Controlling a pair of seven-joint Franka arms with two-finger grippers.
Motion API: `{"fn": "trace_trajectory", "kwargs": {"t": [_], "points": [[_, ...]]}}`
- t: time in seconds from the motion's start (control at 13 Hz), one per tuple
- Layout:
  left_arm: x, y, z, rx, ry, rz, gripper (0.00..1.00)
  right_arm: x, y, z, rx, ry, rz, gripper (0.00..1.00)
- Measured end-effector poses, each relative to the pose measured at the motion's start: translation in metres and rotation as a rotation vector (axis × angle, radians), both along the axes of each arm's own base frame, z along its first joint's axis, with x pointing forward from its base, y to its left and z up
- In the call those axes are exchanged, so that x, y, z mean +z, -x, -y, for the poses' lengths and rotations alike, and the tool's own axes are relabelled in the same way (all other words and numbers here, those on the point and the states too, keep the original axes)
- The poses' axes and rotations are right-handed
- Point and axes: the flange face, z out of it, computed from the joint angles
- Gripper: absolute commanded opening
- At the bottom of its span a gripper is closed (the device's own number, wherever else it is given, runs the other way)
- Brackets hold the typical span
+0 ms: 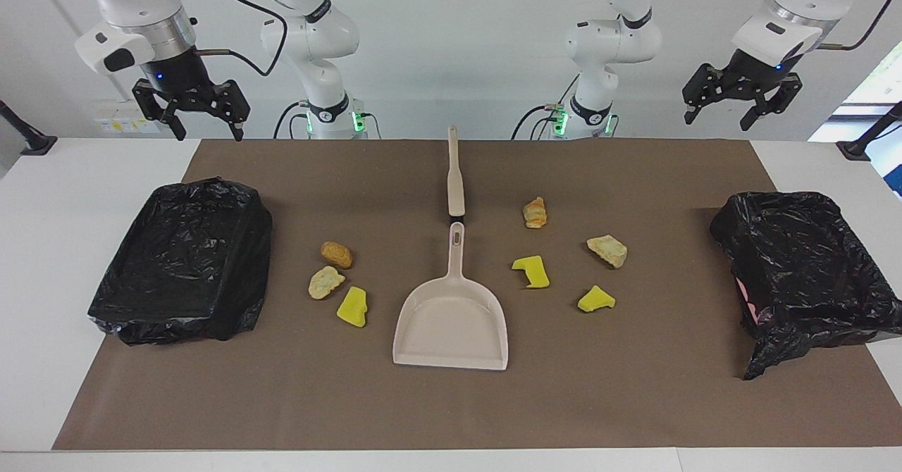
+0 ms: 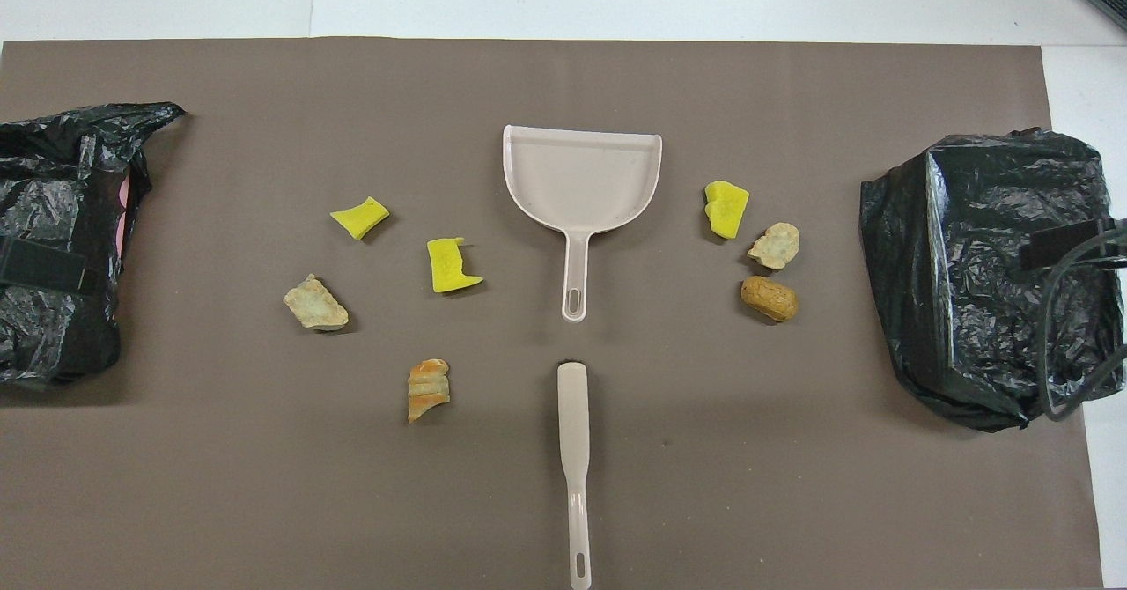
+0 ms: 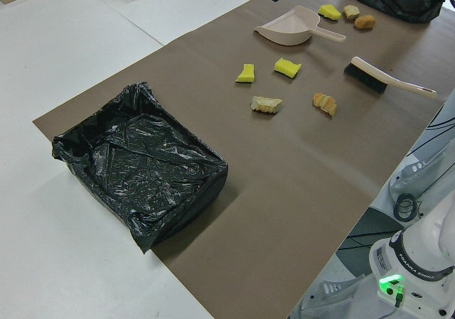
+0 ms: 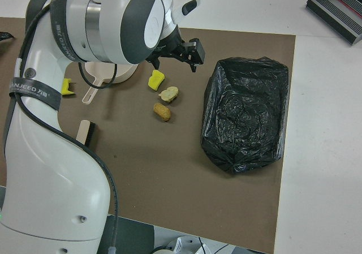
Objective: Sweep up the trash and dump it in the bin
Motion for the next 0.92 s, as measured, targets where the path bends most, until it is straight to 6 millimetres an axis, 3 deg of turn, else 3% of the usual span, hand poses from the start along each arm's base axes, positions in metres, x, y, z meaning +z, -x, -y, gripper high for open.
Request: {"fn": "trace_trajectory", "kwargs": {"t": [0.54,0.92], "points": [[-0.003,0.005,0.016,-0.031,0.004,-0.009,1.0,0.0,0.0,0.0,0.0,0.0,0.0,1.0],[-0.013,0.017,0.06,-0.046,0.001,-0.016,1.0,0.0,0.0,0.0,0.0,0.0,0.0,1.0]]}}
